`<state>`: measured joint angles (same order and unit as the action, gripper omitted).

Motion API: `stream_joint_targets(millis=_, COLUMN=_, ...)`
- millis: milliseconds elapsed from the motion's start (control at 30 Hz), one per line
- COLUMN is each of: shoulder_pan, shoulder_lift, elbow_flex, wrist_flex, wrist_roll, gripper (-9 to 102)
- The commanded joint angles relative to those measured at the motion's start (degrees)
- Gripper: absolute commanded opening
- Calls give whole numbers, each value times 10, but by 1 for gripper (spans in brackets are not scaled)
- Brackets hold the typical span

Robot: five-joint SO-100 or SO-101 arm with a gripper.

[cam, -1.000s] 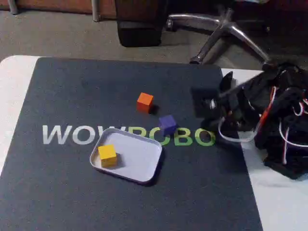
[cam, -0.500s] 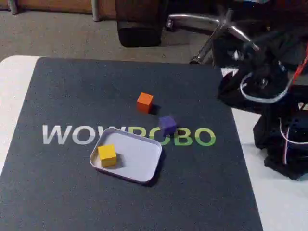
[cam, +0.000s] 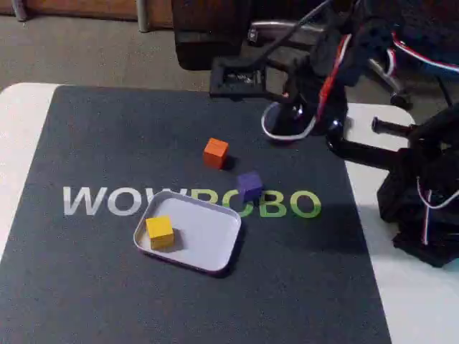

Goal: Move blocks one by one until all three blocks are in the tray.

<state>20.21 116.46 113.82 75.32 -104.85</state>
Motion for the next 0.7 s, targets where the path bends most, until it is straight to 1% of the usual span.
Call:
stream_joint_targets(millis=0, shoulder_pan=45, shoulder_lift=-1, elbow_flex=37, wrist_flex=-87, wrist_roll=-122, gripper=-4)
stream_joint_targets(millis=133, shoulder_pan=79, shoulder_lift=-9, elbow_flex=84, wrist_flex=-148, wrist_roll=-255, gripper=-4)
stream_joint_targets(millis=300, shoulder_pan=84, shoulder_lift=-34, elbow_flex=78, wrist_flex=-150, wrist_roll=-357, gripper=-3)
stream_joint_targets(millis=467, shoulder_pan=71, shoulder_lift=-32, elbow_flex=85, wrist_flex=-146, wrist_roll=-408, gripper=-4)
stream_joint_targets(millis=667, shoulder_pan=47, shoulder_lift=33, elbow_flex=134, wrist_flex=-120, wrist_roll=-409, gripper=-3)
